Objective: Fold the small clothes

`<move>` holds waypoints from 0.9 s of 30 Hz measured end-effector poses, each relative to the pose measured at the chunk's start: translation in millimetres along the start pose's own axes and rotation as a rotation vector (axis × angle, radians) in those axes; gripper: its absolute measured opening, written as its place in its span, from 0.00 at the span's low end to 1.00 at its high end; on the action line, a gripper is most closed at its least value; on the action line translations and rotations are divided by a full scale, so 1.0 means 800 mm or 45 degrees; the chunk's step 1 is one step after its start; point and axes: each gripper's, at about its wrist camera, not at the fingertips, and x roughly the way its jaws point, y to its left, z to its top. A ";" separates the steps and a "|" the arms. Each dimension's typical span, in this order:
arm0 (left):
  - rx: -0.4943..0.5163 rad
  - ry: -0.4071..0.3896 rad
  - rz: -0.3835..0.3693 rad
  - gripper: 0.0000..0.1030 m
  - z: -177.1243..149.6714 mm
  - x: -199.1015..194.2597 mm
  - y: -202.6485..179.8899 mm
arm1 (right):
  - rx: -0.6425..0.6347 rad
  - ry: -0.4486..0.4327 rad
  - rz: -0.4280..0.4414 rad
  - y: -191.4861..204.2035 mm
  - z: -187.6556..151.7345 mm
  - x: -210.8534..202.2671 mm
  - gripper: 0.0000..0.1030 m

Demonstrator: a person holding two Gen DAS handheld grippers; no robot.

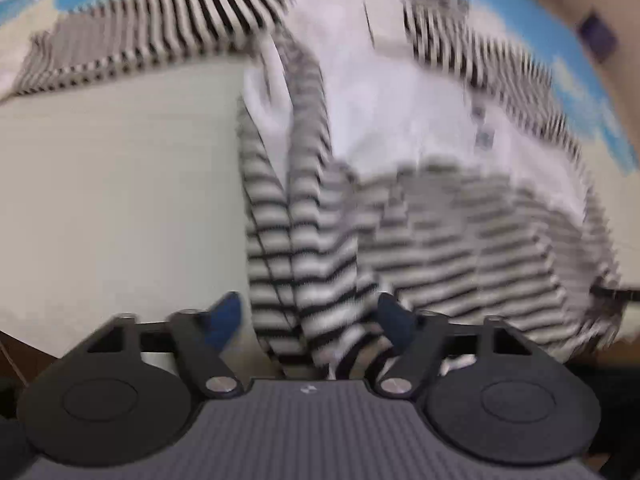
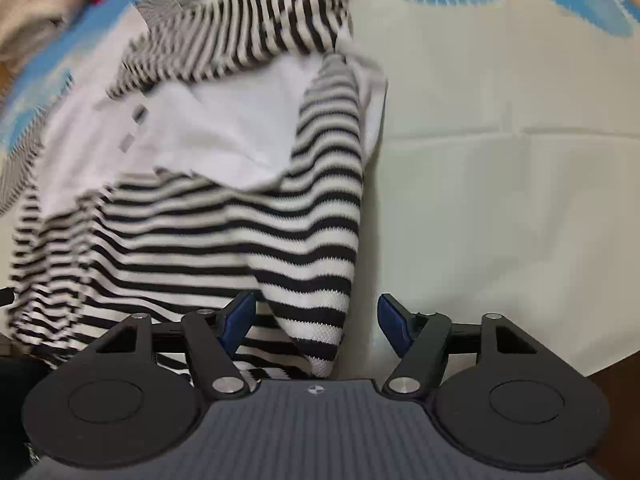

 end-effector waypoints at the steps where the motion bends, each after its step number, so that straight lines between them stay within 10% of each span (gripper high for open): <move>1: 0.041 0.026 0.024 0.38 -0.001 0.005 -0.007 | -0.021 0.008 -0.016 0.004 -0.001 0.003 0.47; 2: 0.087 0.021 0.039 0.26 -0.003 0.008 -0.008 | -0.032 0.017 0.001 0.006 -0.002 0.004 0.17; 3: 0.119 0.000 0.041 0.09 -0.004 0.003 -0.012 | -0.024 0.008 0.036 0.005 -0.003 0.001 0.12; 5: 0.128 -0.076 0.026 0.09 -0.005 -0.020 -0.007 | -0.033 -0.038 0.020 0.001 -0.005 -0.017 0.09; 12: 0.205 -0.002 0.143 0.27 -0.016 -0.026 0.009 | -0.105 0.000 -0.028 -0.009 -0.024 -0.020 0.23; 17: 0.213 -0.224 0.063 0.40 -0.001 -0.067 -0.002 | -0.049 -0.185 -0.032 -0.014 -0.005 -0.044 0.40; 23: 0.202 -0.001 0.209 0.46 0.002 -0.006 -0.013 | 0.032 -0.021 0.020 -0.019 -0.003 -0.004 0.34; 25: 0.213 0.012 0.181 0.42 0.000 -0.004 -0.016 | 0.045 -0.015 0.076 -0.023 -0.003 -0.007 0.06; 27: 0.231 -0.025 0.113 0.08 0.001 -0.008 -0.028 | 0.041 -0.062 0.068 -0.028 -0.005 -0.026 0.03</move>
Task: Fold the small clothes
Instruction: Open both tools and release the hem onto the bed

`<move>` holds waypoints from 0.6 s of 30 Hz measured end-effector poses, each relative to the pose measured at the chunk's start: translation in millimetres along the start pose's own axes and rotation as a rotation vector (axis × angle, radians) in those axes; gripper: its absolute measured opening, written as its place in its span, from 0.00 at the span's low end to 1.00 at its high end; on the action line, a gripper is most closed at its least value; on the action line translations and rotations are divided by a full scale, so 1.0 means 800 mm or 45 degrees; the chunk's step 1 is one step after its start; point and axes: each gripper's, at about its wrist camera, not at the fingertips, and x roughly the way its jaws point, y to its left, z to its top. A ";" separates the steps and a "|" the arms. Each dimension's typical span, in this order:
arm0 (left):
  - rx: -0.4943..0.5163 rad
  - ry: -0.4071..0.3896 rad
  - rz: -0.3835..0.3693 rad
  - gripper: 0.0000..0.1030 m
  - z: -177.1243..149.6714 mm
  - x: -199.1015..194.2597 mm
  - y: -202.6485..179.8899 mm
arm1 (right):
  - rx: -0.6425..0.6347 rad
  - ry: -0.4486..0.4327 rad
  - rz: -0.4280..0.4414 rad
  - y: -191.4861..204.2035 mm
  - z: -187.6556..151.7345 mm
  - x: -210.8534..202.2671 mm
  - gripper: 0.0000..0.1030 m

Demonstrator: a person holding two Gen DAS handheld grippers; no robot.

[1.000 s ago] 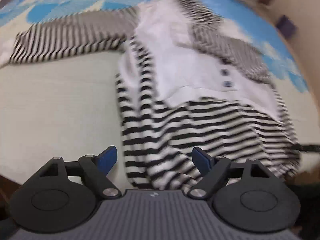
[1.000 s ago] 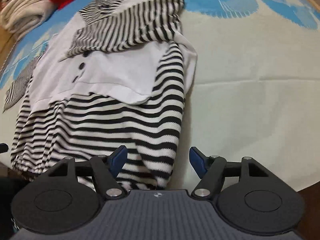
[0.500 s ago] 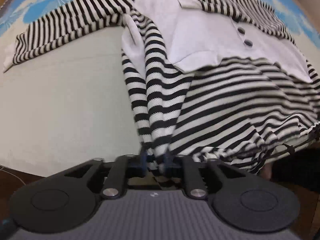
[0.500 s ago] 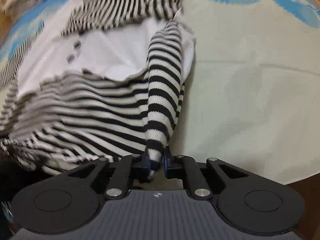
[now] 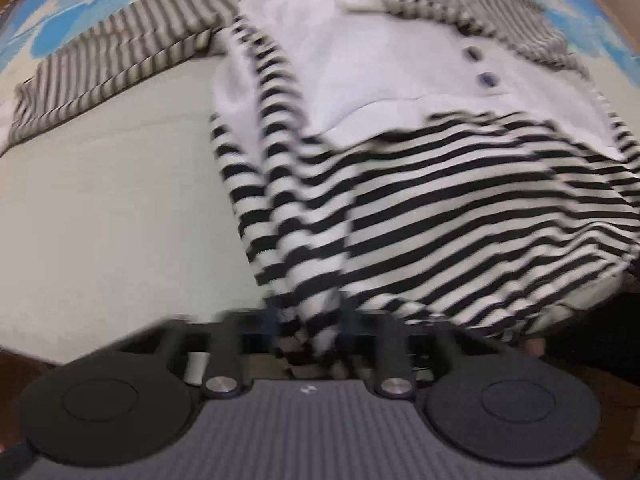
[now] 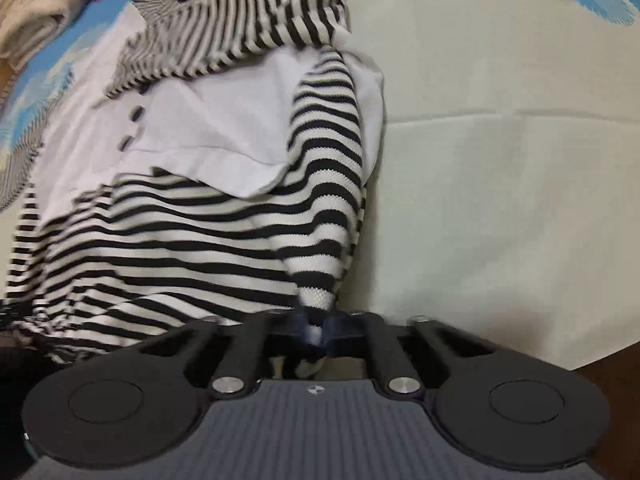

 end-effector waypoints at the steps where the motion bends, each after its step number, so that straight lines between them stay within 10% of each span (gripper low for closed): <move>1: 0.012 -0.038 -0.042 0.08 0.002 -0.005 -0.007 | 0.017 -0.024 -0.025 -0.005 0.000 -0.010 0.03; 4: 0.054 -0.107 -0.103 0.08 0.000 -0.020 -0.020 | 0.064 -0.101 -0.125 -0.020 -0.008 -0.032 0.01; 7: 0.068 -0.045 0.030 0.09 -0.005 -0.005 -0.012 | 0.044 -0.071 -0.129 -0.014 -0.012 -0.020 0.05; 9: 0.044 0.007 0.120 0.09 -0.012 -0.008 0.002 | -0.038 -0.002 -0.089 0.008 -0.011 -0.002 0.29; 14: -0.008 -0.099 0.060 0.23 -0.011 -0.034 0.003 | -0.123 -0.119 -0.085 0.038 -0.002 -0.007 0.46; 18: 0.033 -0.229 -0.005 0.26 -0.010 -0.055 -0.015 | -0.234 0.107 -0.245 0.042 -0.024 0.040 0.52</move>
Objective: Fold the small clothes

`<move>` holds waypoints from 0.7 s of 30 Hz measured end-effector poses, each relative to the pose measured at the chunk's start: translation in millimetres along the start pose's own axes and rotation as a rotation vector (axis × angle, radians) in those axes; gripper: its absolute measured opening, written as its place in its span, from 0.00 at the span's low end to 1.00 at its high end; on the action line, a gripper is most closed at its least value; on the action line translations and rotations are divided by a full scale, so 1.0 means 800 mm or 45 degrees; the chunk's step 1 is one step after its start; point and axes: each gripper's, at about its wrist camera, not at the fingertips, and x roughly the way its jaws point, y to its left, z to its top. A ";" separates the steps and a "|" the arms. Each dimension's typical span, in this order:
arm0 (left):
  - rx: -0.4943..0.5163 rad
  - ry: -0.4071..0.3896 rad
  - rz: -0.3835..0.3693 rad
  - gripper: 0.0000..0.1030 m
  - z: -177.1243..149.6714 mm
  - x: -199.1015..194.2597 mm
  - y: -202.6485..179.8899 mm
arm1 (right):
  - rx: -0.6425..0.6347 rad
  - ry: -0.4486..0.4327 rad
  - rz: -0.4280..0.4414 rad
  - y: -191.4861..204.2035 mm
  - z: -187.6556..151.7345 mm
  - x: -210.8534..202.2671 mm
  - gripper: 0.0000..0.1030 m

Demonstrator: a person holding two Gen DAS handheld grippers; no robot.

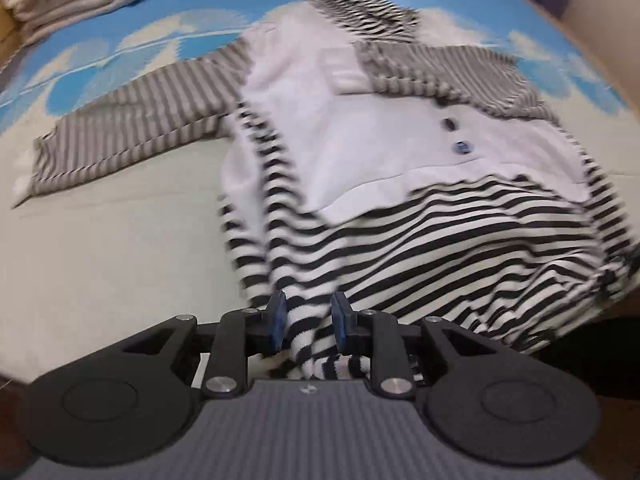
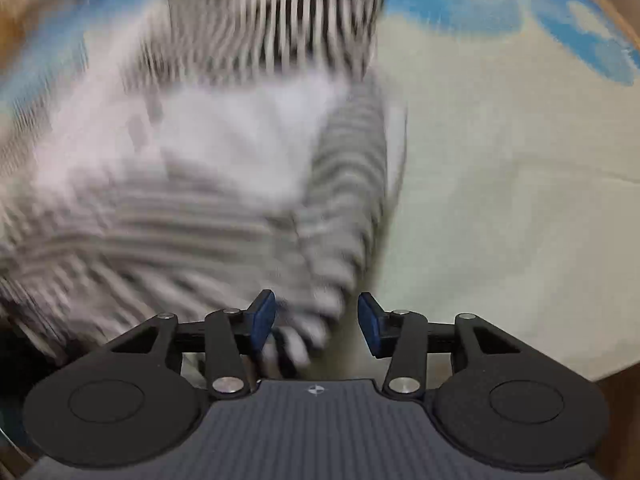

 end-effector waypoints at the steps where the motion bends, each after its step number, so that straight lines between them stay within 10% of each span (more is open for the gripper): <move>1: 0.013 0.038 -0.032 0.28 0.000 0.009 -0.005 | 0.023 -0.025 0.000 -0.001 -0.001 0.000 0.52; 5: 0.089 0.262 0.102 0.36 -0.012 0.054 -0.017 | 0.153 -0.392 0.025 -0.011 0.008 -0.059 0.49; 9: 0.014 0.025 0.046 0.51 0.014 0.013 -0.014 | 0.132 -0.698 0.026 -0.001 0.023 -0.100 0.49; 21: -0.261 -0.156 0.086 0.58 0.071 -0.018 0.022 | -0.503 -0.841 0.094 0.189 0.163 -0.066 0.40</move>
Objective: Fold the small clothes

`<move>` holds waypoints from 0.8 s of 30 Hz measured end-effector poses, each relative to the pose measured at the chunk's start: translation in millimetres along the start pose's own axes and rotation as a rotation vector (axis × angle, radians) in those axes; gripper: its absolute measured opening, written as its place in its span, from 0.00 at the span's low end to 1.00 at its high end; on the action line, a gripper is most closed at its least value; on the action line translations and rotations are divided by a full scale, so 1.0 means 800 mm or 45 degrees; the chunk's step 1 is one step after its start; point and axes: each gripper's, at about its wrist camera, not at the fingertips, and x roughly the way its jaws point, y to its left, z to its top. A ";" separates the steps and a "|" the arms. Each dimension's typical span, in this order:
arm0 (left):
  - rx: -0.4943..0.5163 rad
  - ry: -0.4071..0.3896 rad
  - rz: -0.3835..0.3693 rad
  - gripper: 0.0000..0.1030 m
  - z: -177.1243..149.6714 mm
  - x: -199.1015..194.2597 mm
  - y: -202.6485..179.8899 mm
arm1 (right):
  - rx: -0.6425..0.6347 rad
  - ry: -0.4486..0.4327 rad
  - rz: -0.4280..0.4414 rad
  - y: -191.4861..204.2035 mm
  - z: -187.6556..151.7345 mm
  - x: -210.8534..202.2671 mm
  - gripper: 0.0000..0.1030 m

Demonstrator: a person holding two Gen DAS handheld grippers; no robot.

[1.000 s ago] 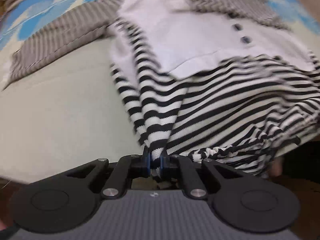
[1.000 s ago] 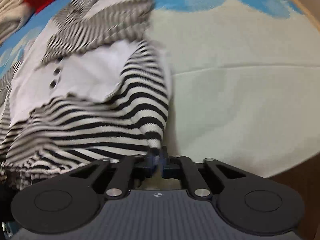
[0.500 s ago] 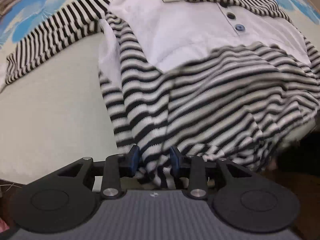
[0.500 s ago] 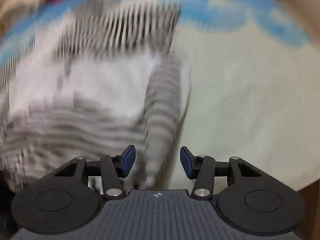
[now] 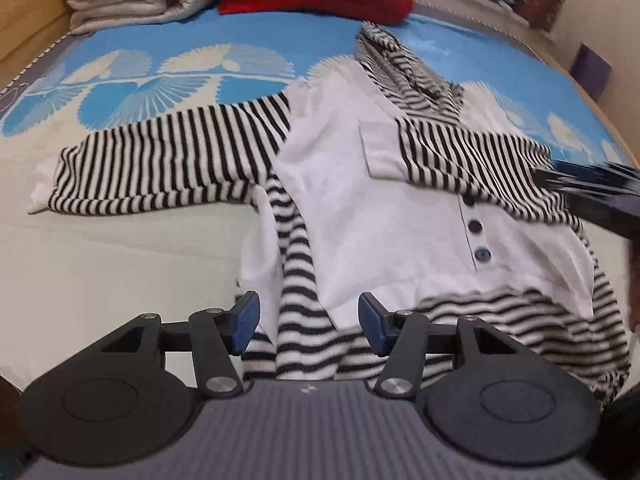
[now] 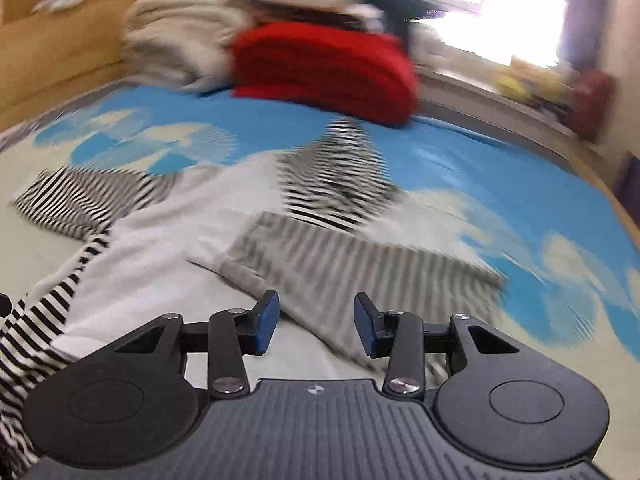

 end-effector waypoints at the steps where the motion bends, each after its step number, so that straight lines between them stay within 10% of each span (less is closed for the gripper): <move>1: -0.017 -0.005 0.000 0.58 0.003 0.001 0.003 | -0.049 0.018 0.020 0.013 0.010 0.022 0.40; 10: -0.070 0.047 0.030 0.58 0.010 0.019 0.018 | -0.348 0.228 0.068 0.089 0.009 0.169 0.35; 12: -0.063 0.040 0.044 0.58 0.013 0.023 0.017 | -0.363 0.210 0.058 0.087 0.014 0.173 0.01; 13: -0.049 0.036 0.058 0.58 0.013 0.024 0.015 | -0.340 0.196 0.052 0.078 0.020 0.169 0.01; 19: -0.046 0.042 0.051 0.58 0.018 0.030 0.008 | 0.169 -0.039 -0.086 -0.088 0.059 0.076 0.01; 24: -0.007 0.031 0.027 0.58 0.021 0.031 -0.011 | 0.627 -0.090 -0.475 -0.304 -0.014 -0.006 0.01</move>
